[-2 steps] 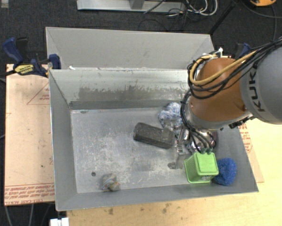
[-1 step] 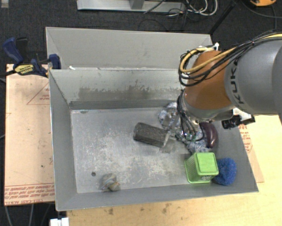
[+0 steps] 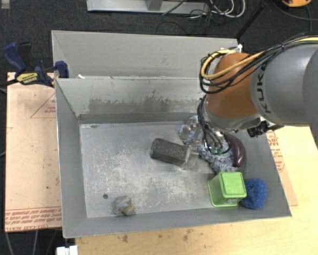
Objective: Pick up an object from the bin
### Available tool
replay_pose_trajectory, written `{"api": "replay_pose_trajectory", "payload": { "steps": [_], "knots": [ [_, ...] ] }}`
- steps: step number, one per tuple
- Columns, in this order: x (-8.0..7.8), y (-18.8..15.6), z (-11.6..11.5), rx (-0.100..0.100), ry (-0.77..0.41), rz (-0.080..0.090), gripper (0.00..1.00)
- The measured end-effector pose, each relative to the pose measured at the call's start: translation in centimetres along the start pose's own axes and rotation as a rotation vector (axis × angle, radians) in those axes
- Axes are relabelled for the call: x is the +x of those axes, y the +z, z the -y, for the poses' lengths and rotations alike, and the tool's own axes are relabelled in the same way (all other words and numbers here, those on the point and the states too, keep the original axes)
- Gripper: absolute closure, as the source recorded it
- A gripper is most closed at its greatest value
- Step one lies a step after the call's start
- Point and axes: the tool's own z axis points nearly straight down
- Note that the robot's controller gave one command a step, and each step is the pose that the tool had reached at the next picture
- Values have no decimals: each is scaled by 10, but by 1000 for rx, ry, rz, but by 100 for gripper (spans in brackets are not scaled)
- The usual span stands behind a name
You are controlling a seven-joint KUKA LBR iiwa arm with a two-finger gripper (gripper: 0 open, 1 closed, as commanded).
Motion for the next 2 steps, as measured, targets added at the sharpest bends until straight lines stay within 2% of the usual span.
{"api": "replay_pose_trajectory", "payload": {
  "steps": [1, 2],
  "knots": [
    [7, 1, -10, -1, -81, 0, 0],
    [2, 51, -21, -1, 228, 1, 0]
  ]
}}
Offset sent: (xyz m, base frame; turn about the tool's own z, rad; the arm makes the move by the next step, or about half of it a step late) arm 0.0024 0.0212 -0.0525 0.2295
